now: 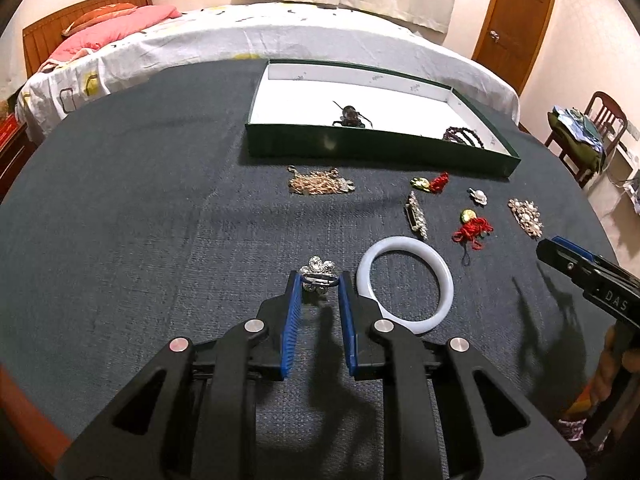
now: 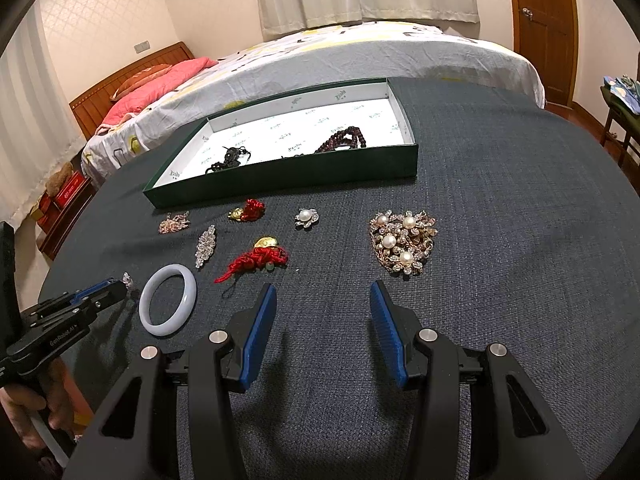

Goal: Organize jewelry
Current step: 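Lift the silver ring with the left tool while the right tool grasps the red tassel charm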

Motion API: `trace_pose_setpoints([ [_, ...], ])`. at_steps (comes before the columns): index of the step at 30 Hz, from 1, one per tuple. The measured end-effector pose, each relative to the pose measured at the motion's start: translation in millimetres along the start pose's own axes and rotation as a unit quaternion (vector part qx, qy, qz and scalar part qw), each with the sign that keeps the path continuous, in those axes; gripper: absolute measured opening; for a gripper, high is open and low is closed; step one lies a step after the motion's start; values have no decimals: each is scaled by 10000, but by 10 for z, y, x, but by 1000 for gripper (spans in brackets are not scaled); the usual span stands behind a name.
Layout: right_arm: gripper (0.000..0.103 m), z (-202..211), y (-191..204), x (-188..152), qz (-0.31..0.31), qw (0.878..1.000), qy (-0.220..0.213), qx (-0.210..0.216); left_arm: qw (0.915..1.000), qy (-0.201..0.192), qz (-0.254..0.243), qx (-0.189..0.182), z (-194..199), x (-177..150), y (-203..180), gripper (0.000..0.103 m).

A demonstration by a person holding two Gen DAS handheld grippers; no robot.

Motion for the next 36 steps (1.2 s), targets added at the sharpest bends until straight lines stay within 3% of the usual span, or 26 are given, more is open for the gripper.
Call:
trace_pose_setpoints([
  [13,48,-218,388,100,264,9994,110,201,9993,-139,133,308,60,114,308,19],
  [30,48,-619,591,125,717,9962,466,-163,9983,-118,348,457,3,161,569,19],
  [33,42,-588,562,103,827,9954,423,-236,9984,-117,332,450,-12,172,558,19],
  [36,29,-554,507,86,840,9954,387,-259,9984,-133,323,454,-10,182,550,19],
])
Point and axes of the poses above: each gripper's, at about its wrist camera, not at the fingertips, and z roughly against the way its jaws point, y to its left, x to its top, the point moved 9 cm from there along -z, roughly the way its jaws point, and after that the axes turned 6 degrees about -z, right-handed, at the moved point
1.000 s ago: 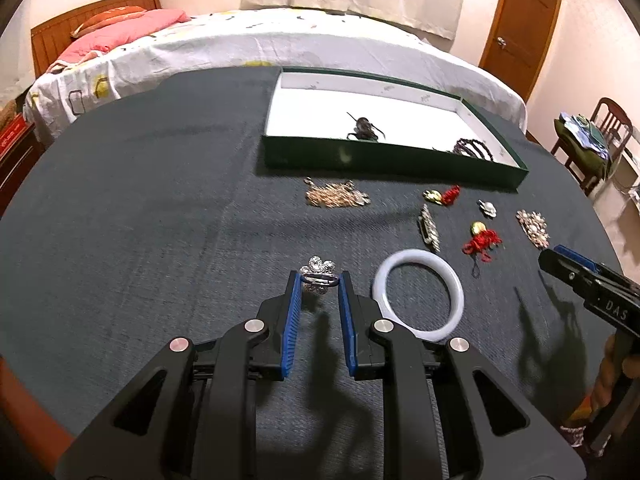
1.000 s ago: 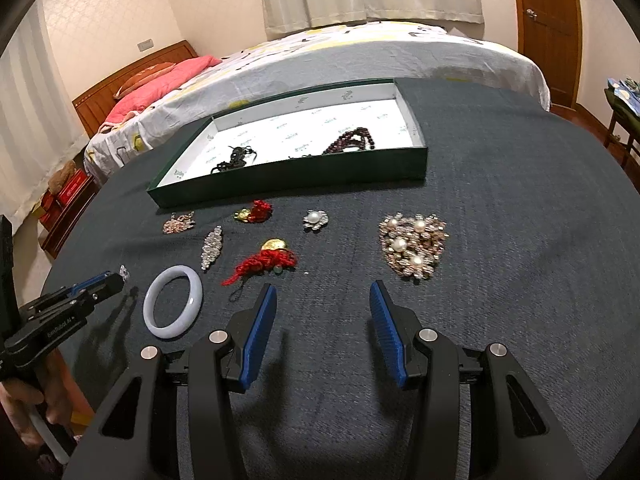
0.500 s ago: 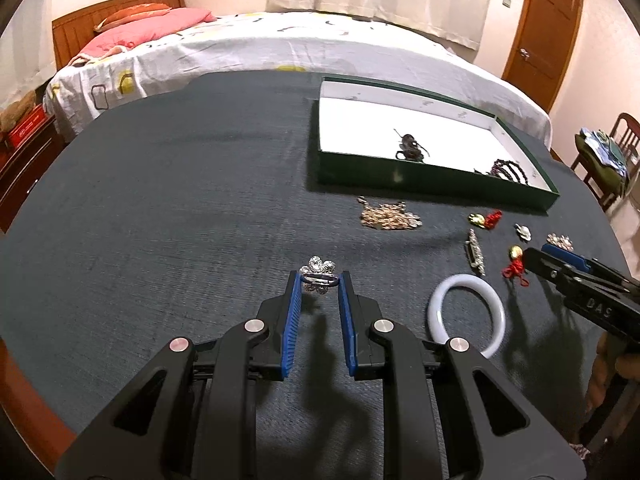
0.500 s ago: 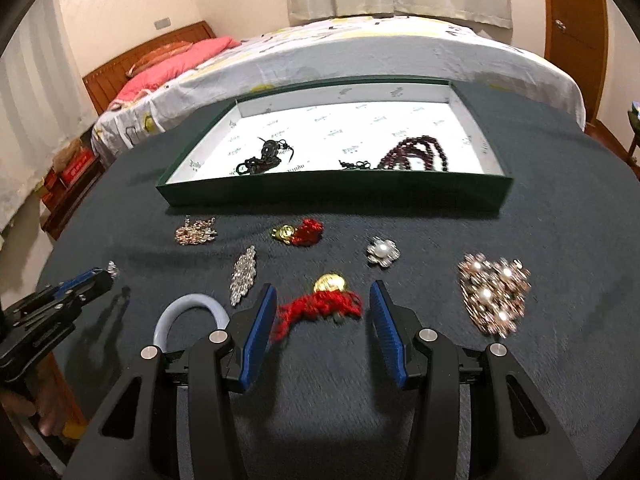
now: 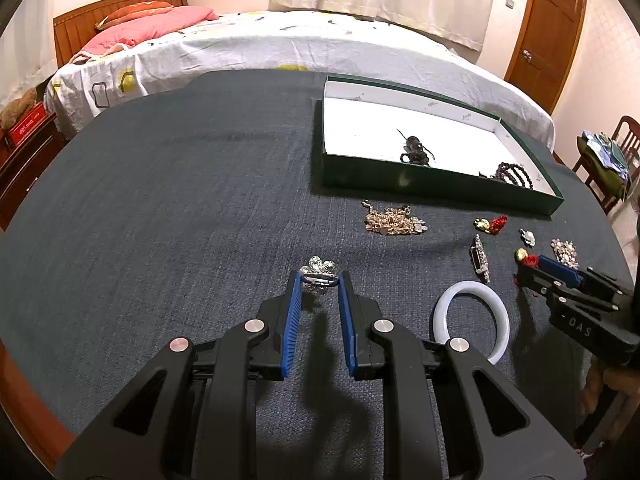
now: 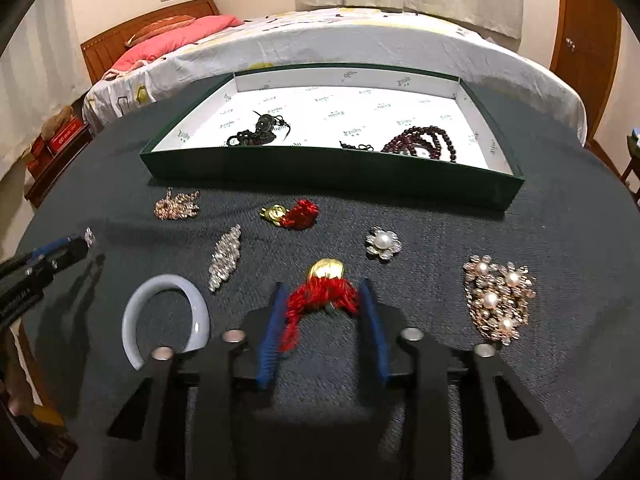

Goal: Organize jewelry
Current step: 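Lift the silver ring with the left tool while the right tool grasps the red tassel charm, then carry the ring with the left tool while the right tool carries the red tassel over the tray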

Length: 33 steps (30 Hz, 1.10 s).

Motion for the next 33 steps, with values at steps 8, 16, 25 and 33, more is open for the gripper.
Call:
trace_pose_setpoints([
  [8,17,68,-80,-20,-149,9998,-119,98,10000,-31,-30,-11,12,21,-22,19],
  [16,17,219,-118,35,-204,9992,-320,118,9999,-117,-79,-70,64,83,-117,19],
  [25,17,472,-193,284,-267,9971,-700,144,9988,-398,-175,-240,201,346,-298,19],
  [33,17,658,-255,768,-203,9926,-1190,129,9955,-781,-283,-449,235,799,-517,19],
])
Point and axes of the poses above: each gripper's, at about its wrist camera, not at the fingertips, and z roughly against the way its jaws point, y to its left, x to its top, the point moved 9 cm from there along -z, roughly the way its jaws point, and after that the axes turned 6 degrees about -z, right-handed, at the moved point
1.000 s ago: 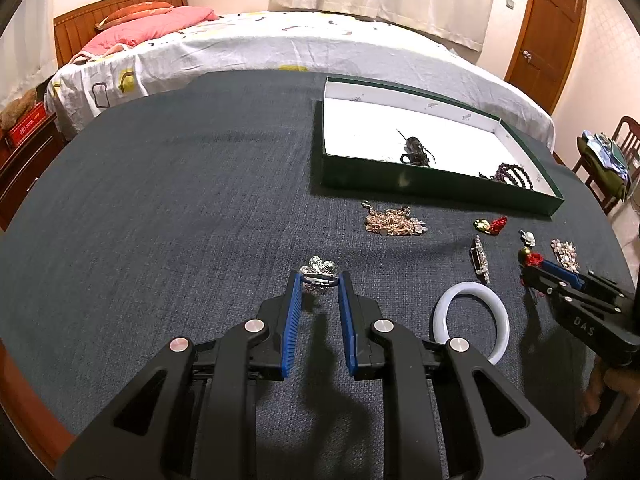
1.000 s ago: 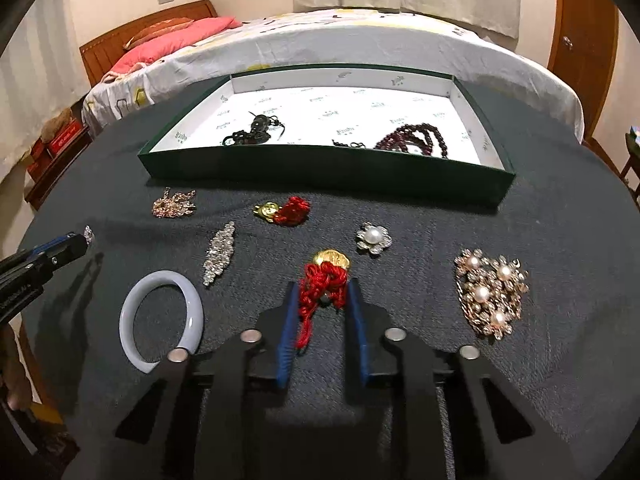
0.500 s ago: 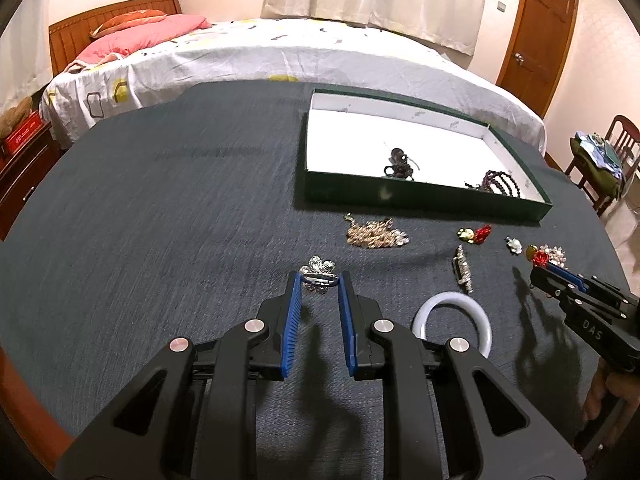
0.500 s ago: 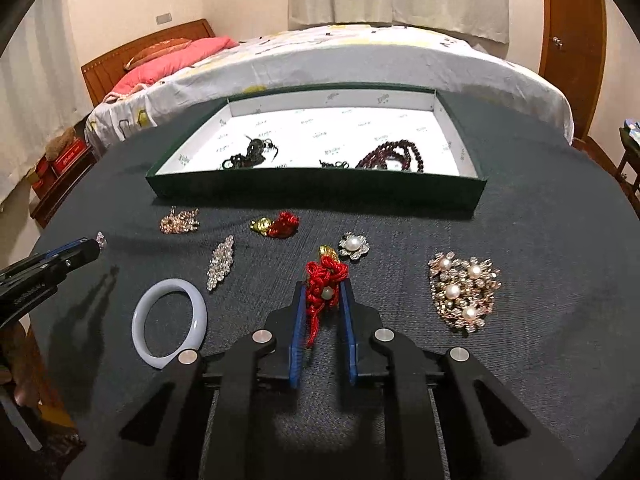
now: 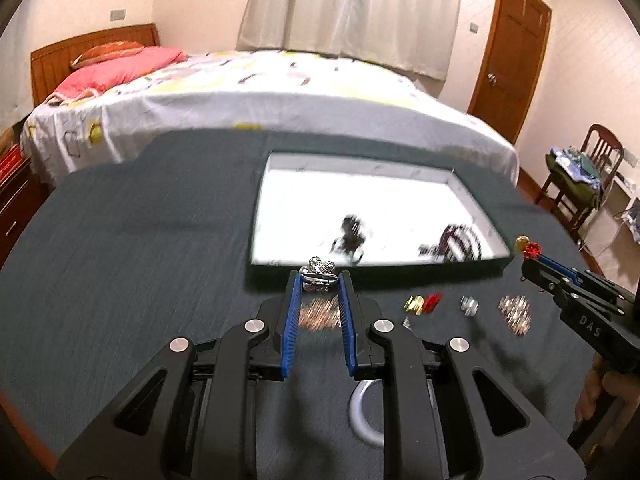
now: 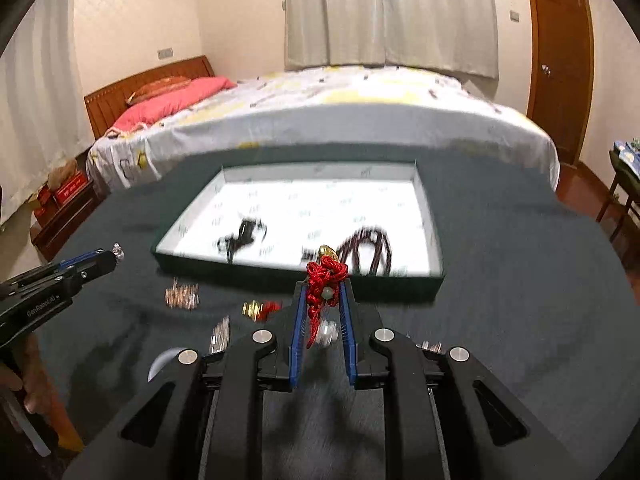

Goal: Organize jewelry
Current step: 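Carry the ring with the left tool while the right tool carries the red tassel over the tray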

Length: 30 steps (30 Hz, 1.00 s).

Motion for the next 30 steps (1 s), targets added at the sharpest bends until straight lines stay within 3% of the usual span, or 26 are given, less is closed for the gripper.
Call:
trace_pose_setpoints([
  [7,17,-124,-58,462,75,9993,-353,-14,9987,-371,-285,-219,-251,555,-313,19],
  [13,17,-438,-154,698,111,9991,-394,-66,9977,-394,-419,-345,-647,848,-564,19],
  [23,17,-1199,-351,688,-25,9999,140,-15,9988,343,-251,-262,-1612,796,-703,19],
  [30,17,-1583,-428,526,-34,9976,688,-77,9965,765,-242,-224,-1964,678,-731,19],
])
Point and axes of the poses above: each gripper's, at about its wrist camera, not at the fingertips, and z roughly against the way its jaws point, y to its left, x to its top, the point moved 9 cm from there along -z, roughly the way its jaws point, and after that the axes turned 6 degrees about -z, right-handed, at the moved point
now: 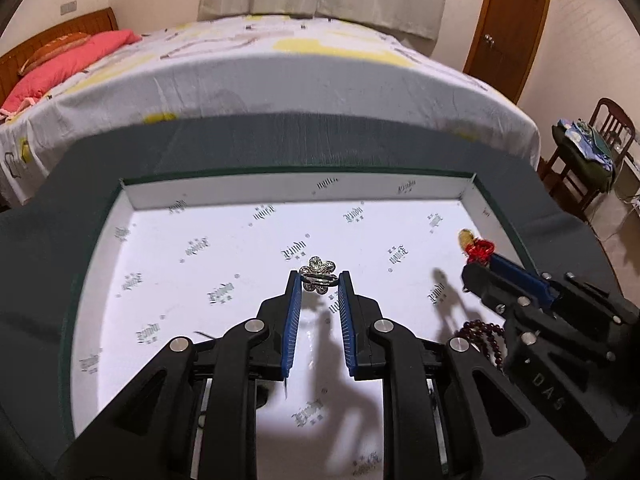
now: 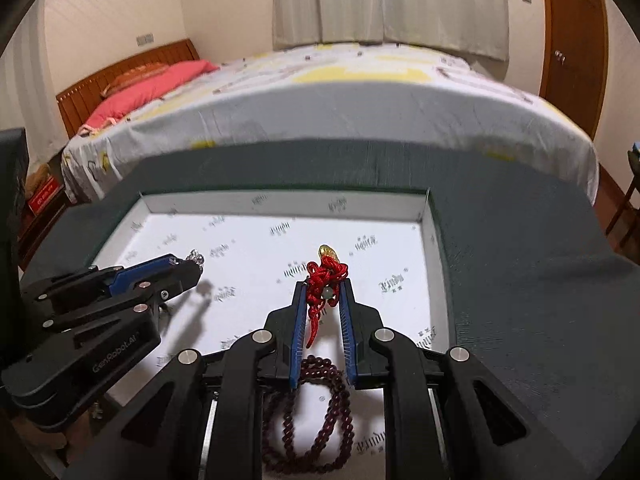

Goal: Organize jewelry
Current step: 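Carry the ring with the left tool while the right tool carries the red tassel over the tray, then open both tools to drop the ring and red tassel into the tray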

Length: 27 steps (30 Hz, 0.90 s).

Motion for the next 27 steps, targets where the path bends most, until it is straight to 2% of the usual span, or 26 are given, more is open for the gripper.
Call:
trace_pose_setpoints([
  [6,18,-98,-26,-83,-18,9998,206,8,9998,185,-63,-26,-141,-34,-33,19],
  [9,20,-80,-50,-79,-86,9998,176,25,9997,222,-66,-33,-176,-35,-26,19],
  [10,28,-71,-54,-76,-92,9998,156,26,9997,214,-67,-54,-174,-35,-29,20],
  [11,39,-61,-57,-64,-92,9999,125,34,9998,192,-72,-59,-166,-28,-32,25],
  [13,46,-37,-44,-52,-48,10000,67,17,9998,152,-84,-38,-152,-8,-27,33],
  [17,46,24,-55,-28,-49,10000,21,19,10000,72,-45,-21,-99,4,2,49],
  [21,47,144,-78,30,-103,9999,-99,13,9999,-96,18,-42,52,38,50,58],
  [25,47,379,-42,88,-103,9994,-329,-32,9992,-398,28,-37,353,106,81,71],
  [27,47,496,-20,89,-95,9990,-440,-64,9983,-586,27,12,549,111,95,75],
])
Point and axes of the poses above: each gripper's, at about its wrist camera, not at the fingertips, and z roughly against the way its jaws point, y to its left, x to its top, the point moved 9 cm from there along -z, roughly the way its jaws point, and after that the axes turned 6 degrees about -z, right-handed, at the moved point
